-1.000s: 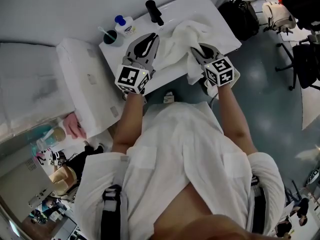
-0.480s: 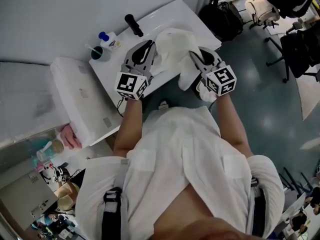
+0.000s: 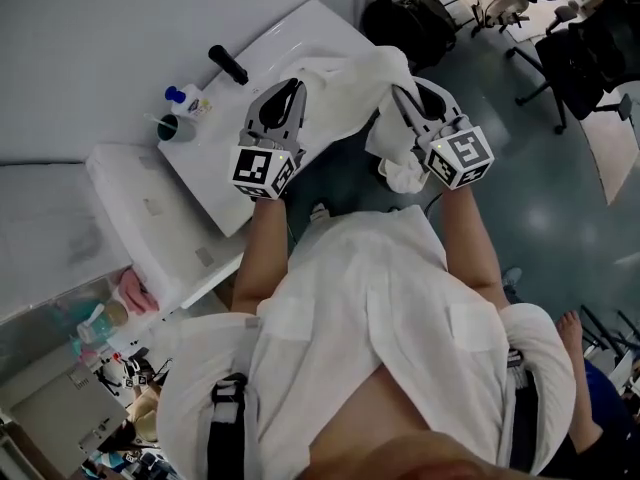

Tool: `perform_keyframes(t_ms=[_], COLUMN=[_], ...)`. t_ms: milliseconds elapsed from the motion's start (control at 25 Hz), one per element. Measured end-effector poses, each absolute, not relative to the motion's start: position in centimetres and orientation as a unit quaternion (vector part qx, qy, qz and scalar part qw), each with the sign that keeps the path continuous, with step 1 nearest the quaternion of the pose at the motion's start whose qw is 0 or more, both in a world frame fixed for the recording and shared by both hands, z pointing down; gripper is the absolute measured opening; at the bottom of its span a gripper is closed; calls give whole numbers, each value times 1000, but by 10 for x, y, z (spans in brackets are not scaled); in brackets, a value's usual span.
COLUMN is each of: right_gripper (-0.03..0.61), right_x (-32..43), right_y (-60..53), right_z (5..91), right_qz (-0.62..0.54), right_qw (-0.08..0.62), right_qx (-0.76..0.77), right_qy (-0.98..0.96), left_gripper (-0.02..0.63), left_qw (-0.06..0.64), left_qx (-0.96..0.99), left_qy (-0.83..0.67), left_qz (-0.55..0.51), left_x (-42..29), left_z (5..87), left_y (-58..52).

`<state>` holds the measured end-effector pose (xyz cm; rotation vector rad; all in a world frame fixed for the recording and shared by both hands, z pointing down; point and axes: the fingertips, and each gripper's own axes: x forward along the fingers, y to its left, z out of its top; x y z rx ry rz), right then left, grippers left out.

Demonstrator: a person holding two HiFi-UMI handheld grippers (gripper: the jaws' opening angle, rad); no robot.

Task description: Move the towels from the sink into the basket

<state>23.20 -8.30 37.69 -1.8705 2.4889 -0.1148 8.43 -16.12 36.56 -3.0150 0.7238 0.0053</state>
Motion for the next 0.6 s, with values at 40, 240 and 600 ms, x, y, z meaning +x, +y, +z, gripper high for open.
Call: perform_keyframes(t_ms=[40, 240, 600], right_gripper=[87, 86, 86], right_x=[241, 290, 368], right_y=[-78, -49, 1], right_z=[373, 354, 335], right_qz=[-35, -22, 0], right_qw=[20, 42, 51], right_qx=[-607, -646, -712], right_qy=[793, 762, 700], left_gripper=[38, 38, 38], left_qw=[20, 16, 10], left_qx=[-973, -977, -984], left_qy=[230, 211, 179], left_qz=[2, 2, 6], left_x=[90, 122, 168], left_z=[365, 367, 370], left_y=[-158, -146, -125])
